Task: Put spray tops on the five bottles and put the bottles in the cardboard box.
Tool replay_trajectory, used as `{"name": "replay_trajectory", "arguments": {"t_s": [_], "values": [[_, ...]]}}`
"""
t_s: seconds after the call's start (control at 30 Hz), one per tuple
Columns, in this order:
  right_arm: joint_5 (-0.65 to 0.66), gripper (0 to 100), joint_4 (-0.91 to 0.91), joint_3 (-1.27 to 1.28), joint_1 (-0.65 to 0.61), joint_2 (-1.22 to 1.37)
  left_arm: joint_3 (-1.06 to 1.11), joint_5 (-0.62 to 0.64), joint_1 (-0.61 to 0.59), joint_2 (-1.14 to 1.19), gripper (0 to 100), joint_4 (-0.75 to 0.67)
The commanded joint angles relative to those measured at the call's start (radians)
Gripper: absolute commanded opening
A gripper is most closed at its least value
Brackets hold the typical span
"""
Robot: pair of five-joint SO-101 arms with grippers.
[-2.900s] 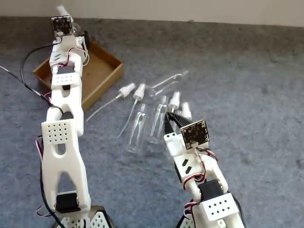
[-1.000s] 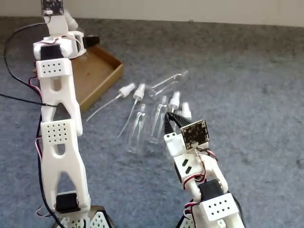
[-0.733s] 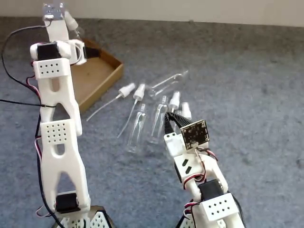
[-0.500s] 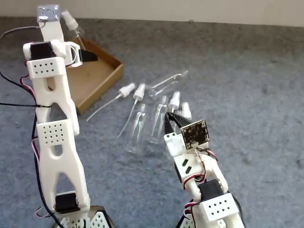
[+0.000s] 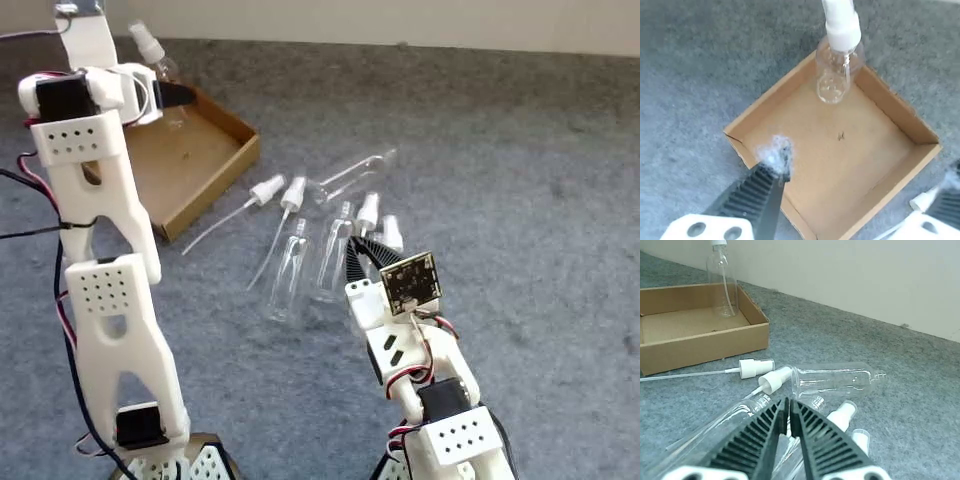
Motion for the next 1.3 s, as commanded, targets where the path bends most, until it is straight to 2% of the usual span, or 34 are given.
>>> {"name": "replay_trajectory", "arguments": {"t_s": [0.0,0.27,0.7,0.83,1.1,1.27], "values": [[0.005,0.5,-0.028,0.124,0.01,-0.012,-0.041,-0.002,-0.001,-0.127,41,0.011],[0.005,0.5,-0.028,0.124,0.01,-0.012,-0.041,0.0,0.004,-0.223,41,0.012],[0.005,0.5,-0.028,0.124,0.01,-0.012,0.01,0.0,0.096,-0.403,41,0.014],[0.005,0.5,-0.028,0.124,0.01,-0.012,0.214,0.0,0.127,-0.542,41,0.014],[0.005,0.5,-0.028,0.124,0.01,-0.012,0.797,-0.002,0.246,-0.881,41,0.006],[0.005,0.5,-0.027,0.124,0.01,-0.012,1.061,-0.003,0.328,-0.946,41,-0.017]]}}
